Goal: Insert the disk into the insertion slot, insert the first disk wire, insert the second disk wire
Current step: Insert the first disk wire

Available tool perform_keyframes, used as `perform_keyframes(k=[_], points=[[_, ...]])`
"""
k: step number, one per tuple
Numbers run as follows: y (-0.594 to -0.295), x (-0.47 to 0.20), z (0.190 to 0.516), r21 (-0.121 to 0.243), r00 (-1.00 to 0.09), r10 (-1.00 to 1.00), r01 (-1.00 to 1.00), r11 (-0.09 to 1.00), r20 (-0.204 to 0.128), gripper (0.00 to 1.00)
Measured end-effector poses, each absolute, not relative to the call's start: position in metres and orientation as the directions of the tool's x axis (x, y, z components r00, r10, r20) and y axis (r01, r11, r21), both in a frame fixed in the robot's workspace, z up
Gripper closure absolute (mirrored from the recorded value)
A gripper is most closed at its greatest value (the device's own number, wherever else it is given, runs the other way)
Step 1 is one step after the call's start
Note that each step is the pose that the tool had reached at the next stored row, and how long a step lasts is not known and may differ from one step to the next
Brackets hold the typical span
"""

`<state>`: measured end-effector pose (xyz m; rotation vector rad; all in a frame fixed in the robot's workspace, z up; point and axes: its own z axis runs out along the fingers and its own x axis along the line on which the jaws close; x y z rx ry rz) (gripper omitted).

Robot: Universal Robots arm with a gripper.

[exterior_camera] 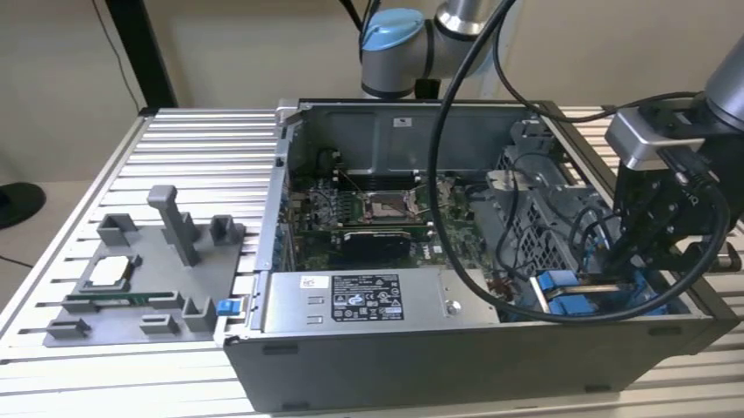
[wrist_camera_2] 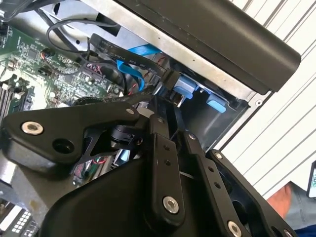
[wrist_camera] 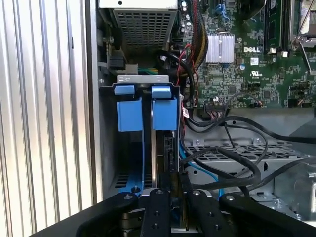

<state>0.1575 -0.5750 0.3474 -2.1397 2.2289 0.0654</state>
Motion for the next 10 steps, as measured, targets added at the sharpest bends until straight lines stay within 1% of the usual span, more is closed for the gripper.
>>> perform_keyframes(k=[10], points=[[-0.5757,0.1571,0.3474,-0.016,-0.036,-0.998,-0.999,0.037,-0.059,1.00]])
